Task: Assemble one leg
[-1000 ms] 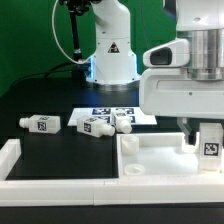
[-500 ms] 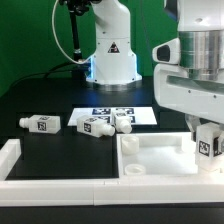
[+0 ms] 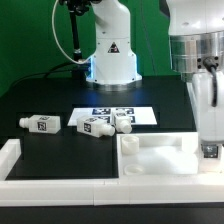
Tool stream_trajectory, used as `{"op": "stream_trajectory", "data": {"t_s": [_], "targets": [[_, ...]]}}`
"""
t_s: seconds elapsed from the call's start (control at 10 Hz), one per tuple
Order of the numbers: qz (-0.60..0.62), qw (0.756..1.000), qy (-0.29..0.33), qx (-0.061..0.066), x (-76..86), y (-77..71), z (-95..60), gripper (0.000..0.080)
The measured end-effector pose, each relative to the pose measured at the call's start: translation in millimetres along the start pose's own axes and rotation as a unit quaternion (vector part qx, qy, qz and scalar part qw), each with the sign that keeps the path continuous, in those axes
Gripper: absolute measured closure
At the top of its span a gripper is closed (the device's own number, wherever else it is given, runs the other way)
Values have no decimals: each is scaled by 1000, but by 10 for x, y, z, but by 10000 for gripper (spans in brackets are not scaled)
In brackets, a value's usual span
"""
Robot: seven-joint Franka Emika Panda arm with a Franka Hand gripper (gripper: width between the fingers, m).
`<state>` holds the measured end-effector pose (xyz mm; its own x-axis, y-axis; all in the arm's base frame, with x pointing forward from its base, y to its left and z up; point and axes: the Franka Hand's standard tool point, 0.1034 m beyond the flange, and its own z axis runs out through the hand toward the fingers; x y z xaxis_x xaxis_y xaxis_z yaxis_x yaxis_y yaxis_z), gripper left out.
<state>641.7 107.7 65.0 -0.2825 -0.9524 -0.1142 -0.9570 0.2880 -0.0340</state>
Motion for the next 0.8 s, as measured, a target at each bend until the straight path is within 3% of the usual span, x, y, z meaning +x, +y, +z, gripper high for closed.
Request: {"op": "stream_trajectory", "data": {"t_s": [0.2,0.3,0.4,0.5,0.6,0.8], "targets": [[-54,999,3,-1,4,3,1,514],[-125,992,6,1,-25,8,-11,323],[-233,972,6,7,-75,7,-11,323],[-310,951,1,1,-130,59,8,184],[-316,949,1,1,-180,94,5,160],[-393,919,4,1,-143,74,4,151]]}}
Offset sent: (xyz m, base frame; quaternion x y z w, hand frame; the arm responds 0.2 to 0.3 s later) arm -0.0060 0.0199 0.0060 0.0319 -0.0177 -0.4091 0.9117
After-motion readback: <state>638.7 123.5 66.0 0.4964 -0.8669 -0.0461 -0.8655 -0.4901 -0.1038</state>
